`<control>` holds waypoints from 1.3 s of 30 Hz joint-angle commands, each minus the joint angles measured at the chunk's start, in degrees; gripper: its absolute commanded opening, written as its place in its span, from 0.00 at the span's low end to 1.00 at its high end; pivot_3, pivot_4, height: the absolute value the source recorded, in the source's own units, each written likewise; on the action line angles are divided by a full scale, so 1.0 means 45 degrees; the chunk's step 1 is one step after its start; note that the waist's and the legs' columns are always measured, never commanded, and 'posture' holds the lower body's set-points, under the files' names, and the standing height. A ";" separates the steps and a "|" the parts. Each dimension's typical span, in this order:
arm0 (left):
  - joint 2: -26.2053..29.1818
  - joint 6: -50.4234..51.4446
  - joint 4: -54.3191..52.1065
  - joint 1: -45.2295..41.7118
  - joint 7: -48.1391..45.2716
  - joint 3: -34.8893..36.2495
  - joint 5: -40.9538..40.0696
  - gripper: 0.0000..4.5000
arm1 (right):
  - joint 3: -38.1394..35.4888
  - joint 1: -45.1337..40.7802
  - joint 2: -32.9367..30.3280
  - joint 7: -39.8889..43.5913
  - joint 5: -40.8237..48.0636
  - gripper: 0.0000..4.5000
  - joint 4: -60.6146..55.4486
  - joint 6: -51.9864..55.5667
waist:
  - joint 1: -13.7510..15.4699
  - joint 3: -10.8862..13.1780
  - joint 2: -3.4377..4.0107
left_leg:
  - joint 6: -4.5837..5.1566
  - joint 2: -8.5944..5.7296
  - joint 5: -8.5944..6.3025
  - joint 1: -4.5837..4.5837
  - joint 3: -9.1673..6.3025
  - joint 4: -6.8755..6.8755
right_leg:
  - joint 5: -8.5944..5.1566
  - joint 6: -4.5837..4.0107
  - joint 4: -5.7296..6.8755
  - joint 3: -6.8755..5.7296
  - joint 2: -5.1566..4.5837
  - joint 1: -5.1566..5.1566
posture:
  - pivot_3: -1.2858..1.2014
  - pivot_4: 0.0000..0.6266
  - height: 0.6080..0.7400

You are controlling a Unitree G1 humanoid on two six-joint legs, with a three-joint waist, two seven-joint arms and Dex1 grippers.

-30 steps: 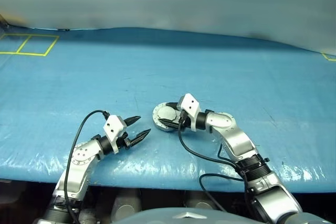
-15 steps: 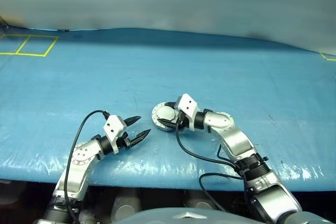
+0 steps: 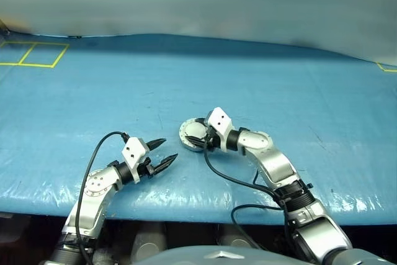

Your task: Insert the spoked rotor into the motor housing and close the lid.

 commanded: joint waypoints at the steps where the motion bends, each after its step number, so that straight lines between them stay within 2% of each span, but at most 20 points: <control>1: -0.0028 -0.0030 -0.0038 -0.0030 0.0027 0.0096 -0.0140 0.70 | -0.0404 0.0515 0.0006 0.0015 0.0320 0.67 0.0633 0.0979 | 0.0016 0.0000 -0.0001 | 0.0000 0.0000 0.0000 -0.0002 0.0000 0.0000 | 0.0000 0.0000 -0.0003 0.0000 0.0000 0.0000 | 0.52 0.24 1.00; 10: -0.0030 -0.0001 -0.0021 -0.0015 0.0005 0.0056 -0.0126 0.70 | -0.1058 0.0507 0.0201 0.0483 0.1700 0.67 -0.1018 0.1777 | 0.0063 0.0005 0.0007 | 0.0043 0.0003 0.0020 -0.0111 0.0003 -0.0071 | -0.0009 -0.0013 -0.0005 -0.0004 0.0011 -0.0058 | 0.52 0.24 1.00; 14: -0.0049 -0.0008 -0.0016 -0.0001 0.0001 0.0032 -0.0122 0.70 | -0.0934 0.0378 0.0107 0.0347 0.1503 0.67 -0.1379 0.1694 | 0.0056 0.0011 0.0011 | 0.0047 0.0006 0.0019 -0.0170 -0.0007 -0.0092 | -0.0014 -0.0005 -0.0003 -0.0009 0.0024 -0.0110 | 0.52 0.24 1.00; 39: -0.0057 0.0006 -0.0020 0.0093 -0.0013 -0.0002 -0.0113 0.70 | 0.0065 0.0248 -0.0466 -0.0122 -0.0389 0.67 0.0050 0.0974 | 0.0057 0.0016 0.0008 | 0.0049 0.0006 0.0021 -0.0137 -0.0006 -0.0054 | -0.0023 -0.0007 0.0007 -0.0010 0.0023 -0.0068 | 0.52 0.24 1.00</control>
